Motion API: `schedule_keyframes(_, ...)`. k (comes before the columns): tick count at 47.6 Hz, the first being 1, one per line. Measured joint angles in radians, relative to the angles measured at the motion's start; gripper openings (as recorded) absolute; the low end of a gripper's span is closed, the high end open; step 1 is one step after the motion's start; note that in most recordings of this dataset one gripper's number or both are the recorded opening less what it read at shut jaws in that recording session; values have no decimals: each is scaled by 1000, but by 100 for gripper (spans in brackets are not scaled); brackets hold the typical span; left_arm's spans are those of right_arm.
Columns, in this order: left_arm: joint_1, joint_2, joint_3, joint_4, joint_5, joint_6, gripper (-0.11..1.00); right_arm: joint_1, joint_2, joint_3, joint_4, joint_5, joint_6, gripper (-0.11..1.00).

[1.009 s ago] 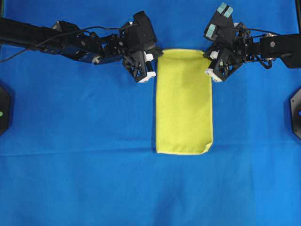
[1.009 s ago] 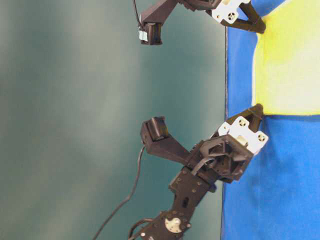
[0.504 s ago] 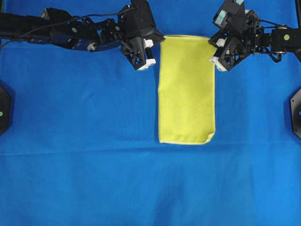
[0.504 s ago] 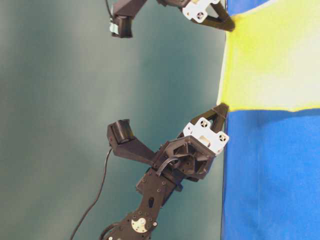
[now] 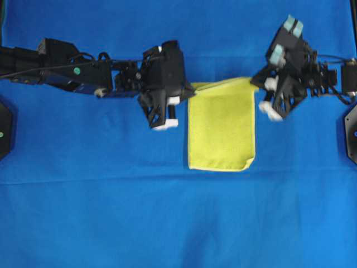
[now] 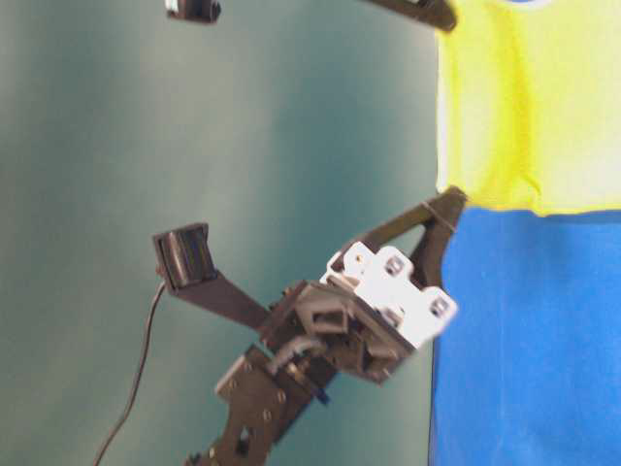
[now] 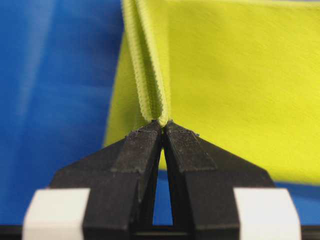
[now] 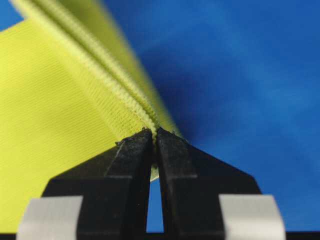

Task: Fold the yellow towel.
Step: 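Fold the top edge down onto the bottom edge with both grippers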

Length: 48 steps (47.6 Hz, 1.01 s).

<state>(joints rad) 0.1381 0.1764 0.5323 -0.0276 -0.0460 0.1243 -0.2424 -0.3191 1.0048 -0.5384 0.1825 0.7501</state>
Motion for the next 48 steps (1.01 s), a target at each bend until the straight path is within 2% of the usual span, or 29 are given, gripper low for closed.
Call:
schedule_keyframes(14,-158,-5,29,0,5,-2,2,232,-17,20,120,17,0,4)
schedule_keyframes(23,-206,9,29,-2,2,-2,2,334,-6,18,175,23,0,4)
schedule_keyframes(31,-224,41,29,0,-5,-2,2,362,26,15,184,20,2,4)
schedule_keyframes(48,-219,80,32,0,-40,-2,2,362,97,-3,186,-8,2,5)
